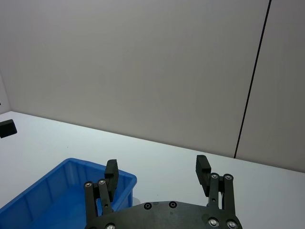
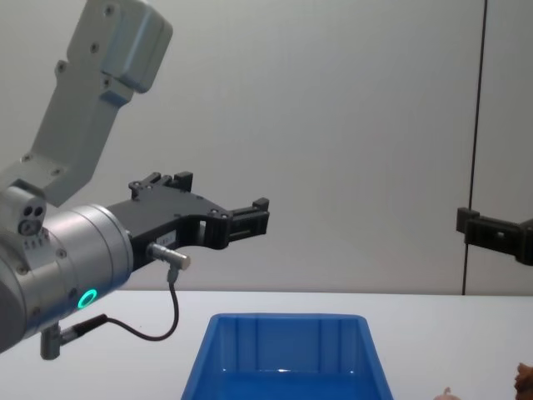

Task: Pick up the two dolls from the table and place them into the box.

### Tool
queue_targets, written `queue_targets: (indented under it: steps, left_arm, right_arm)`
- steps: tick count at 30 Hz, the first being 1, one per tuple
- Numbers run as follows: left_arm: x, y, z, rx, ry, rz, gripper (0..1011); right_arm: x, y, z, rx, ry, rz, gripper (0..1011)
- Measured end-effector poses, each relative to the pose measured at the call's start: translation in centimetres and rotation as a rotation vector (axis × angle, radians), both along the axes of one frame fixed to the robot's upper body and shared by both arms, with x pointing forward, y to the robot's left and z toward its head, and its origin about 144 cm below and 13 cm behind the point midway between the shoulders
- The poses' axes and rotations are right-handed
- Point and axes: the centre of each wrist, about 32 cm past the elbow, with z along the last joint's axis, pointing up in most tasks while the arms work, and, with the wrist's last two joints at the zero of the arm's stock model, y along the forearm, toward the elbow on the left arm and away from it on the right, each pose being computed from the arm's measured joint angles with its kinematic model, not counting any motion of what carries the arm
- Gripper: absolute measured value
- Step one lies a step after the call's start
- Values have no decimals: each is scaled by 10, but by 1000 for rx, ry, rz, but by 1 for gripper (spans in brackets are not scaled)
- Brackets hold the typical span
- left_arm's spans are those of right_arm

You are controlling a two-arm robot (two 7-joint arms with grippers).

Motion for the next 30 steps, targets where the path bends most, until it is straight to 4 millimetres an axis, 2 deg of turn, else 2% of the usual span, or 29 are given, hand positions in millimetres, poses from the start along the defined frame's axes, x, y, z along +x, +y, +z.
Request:
queue_targets:
  steps: [30]
  left_arm:
    - [0, 0, 0, 0, 0, 0, 1002]
  right_arm:
    - [0, 0, 0, 0, 0, 0, 1001]
